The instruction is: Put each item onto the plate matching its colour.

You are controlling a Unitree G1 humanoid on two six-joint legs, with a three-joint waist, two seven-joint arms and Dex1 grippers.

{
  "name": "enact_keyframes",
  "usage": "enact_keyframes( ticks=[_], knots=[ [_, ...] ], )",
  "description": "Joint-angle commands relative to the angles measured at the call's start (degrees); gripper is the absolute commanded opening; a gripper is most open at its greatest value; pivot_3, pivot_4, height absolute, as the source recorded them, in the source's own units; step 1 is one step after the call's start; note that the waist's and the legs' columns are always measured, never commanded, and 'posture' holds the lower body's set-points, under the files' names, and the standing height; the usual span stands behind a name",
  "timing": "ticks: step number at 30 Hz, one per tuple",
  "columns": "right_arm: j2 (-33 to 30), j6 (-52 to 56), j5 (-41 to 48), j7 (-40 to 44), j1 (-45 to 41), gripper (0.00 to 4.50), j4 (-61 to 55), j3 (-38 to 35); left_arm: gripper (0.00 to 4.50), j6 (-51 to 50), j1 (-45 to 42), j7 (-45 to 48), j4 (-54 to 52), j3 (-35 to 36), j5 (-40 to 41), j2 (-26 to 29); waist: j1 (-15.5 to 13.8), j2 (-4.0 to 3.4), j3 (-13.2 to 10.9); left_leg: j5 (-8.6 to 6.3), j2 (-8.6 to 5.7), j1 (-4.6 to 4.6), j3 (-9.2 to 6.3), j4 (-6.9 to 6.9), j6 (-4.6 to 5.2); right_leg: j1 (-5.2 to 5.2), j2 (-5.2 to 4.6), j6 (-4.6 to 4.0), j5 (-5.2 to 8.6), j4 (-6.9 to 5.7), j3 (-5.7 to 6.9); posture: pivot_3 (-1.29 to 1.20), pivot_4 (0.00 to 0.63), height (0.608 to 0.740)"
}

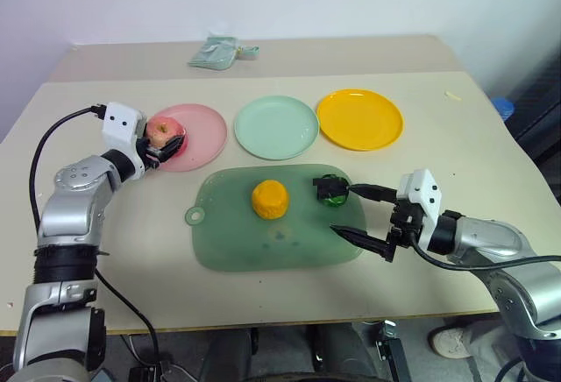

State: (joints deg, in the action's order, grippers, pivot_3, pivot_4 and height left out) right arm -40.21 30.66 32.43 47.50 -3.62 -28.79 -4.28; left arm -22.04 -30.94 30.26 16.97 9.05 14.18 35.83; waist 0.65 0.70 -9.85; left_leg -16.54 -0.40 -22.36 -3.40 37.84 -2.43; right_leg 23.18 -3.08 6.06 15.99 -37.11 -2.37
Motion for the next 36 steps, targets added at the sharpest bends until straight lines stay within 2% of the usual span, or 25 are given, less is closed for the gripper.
enact_keyframes(
  ticks=[1, 3, 4, 8, 13, 17, 22, 26, 31, 34, 36],
  knots=[
    [1.53, -1.41, -1.51, -1.24, -3.14, 4.50, 1.30, 1.32, 3.46, 2.13, -3.57, -2.11, 5.76, -1.01, -2.96, -0.93, 0.11, 0.00, 0.00, 0.00, 0.00, -0.02, 0.00, 0.01, 0.00, 0.02, 0.00, 0.00, 0.00, -0.01, 0.00, 0.00, 0.150, 0.740],
    [2.42, -0.42, -2.25, -2.42, -5.41, 4.50, 2.44, 2.61, 4.42, 3.93, -5.06, -2.75, 7.88, -0.88, -3.60, -1.56, 0.07, 0.03, -0.02, 0.00, 0.01, -0.03, 0.00, 0.02, 0.00, 0.06, 0.02, 0.00, 0.00, -0.04, -0.01, 0.00, 0.150, 0.740],
    [3.24, -0.02, -2.75, -3.33, -6.83, 4.50, 2.50, 3.67, 4.47, 5.31, -5.61, -2.84, 8.38, -0.25, -3.43, -1.76, 0.07, 0.02, -0.01, 0.00, 0.02, -0.05, -0.02, 0.06, 0.00, 0.06, 0.04, 0.00, 0.00, -0.06, -0.01, 0.00, 0.150, 0.740],
    [8.64, 2.77, -3.64, -7.63, -12.65, 4.50, 0.63, 9.11, 4.47, 9.60, -4.50, -1.67, 4.54, 4.30, 0.14, -1.35, 0.38, 0.02, -0.02, 0.00, 0.08, -0.07, 0.01, 0.06, -0.01, 0.15, 0.05, 0.00, 0.00, -0.12, -0.06, 0.00, 0.150, 0.740],
    [13.92, 5.51, -7.87, -11.27, -18.65, 4.50, 2.08, 17.16, 4.47, 12.02, 4.99, 3.34, -7.70, 6.22, 1.58, 1.89, 0.47, 0.01, -0.01, 0.00, 0.17, -0.11, 0.05, 0.03, -0.02, 0.27, 0.02, -0.01, 0.00, -0.13, -0.13, 0.00, 0.150, 0.740],
    [14.61, 7.30, -12.46, -11.34, -21.53, 4.50, 6.04, 22.90, 4.47, 9.72, 17.59, 11.20, -22.65, 6.00, 6.42, 4.20, 0.10, 0.01, -0.01, 0.00, 0.12, -0.12, 0.08, 0.04, -0.02, 0.24, -0.20, -0.01, 0.00, -0.12, -0.10, 0.00, 0.150, 0.740],
    [17.04, 6.55, -17.81, -13.56, -23.35, 4.50, 13.05, 25.99, 4.47, 5.96, 33.45, 17.67, -38.84, 5.55, 11.98, 5.65, 0.09, 0.02, -0.01, -0.01, 0.06, -0.12, 0.08, 0.05, -0.02, 0.17, -0.48, -0.01, 0.00, -0.07, -0.06, 0.00, 0.150, 0.740],
    [18.70, 5.93, -19.24, -13.61, -23.51, 4.50, 15.40, 25.78, 4.47, 6.40, 42.28, 19.83, -44.50, 5.82, 12.42, 5.68, 0.25, -0.03, -0.03, -0.01, 0.10, -0.08, 0.08, 0.02, -0.02, 0.18, -0.43, -0.03, 0.01, -0.09, -0.04, 0.00, 0.150, 0.740],
    [21.03, 6.92, -17.70, -14.82, -24.50, 2.97, 14.20, 21.44, 4.50, 7.20, 46.20, 19.92, -48.03, 4.73, 13.01, 4.19, 0.17, -0.03, -0.03, -0.01, 0.10, -0.08, 0.09, 0.02, -0.01, 0.16, -0.29, -0.02, 0.01, -0.08, -0.03, 0.00, 0.150, 0.740],
    [22.92, 7.16, -18.19, -19.70, -28.88, 2.89, 18.16, 15.24, 4.50, 7.43, 46.15, 20.19, -49.46, 2.68, 13.23, 3.31, 0.19, -0.05, -0.04, -0.01, 0.08, -0.08, 0.10, 0.03, -0.01, 0.16, -0.28, -0.02, 0.00, -0.08, -0.03, 0.00, 0.150, 0.740],
    [23.58, 6.29, -19.93, -24.66, -33.31, 2.89, 25.15, 10.95, 4.50, 7.23, 45.40, 19.79, -50.23, 0.96, 13.22, 2.57, 0.26, -0.05, -0.05, -0.01, 0.08, -0.07, 0.11, 0.04, -0.01, 0.16, -0.26, -0.01, 0.00, -0.10, -0.03, 0.00, 0.150, 0.740]
  ],
)
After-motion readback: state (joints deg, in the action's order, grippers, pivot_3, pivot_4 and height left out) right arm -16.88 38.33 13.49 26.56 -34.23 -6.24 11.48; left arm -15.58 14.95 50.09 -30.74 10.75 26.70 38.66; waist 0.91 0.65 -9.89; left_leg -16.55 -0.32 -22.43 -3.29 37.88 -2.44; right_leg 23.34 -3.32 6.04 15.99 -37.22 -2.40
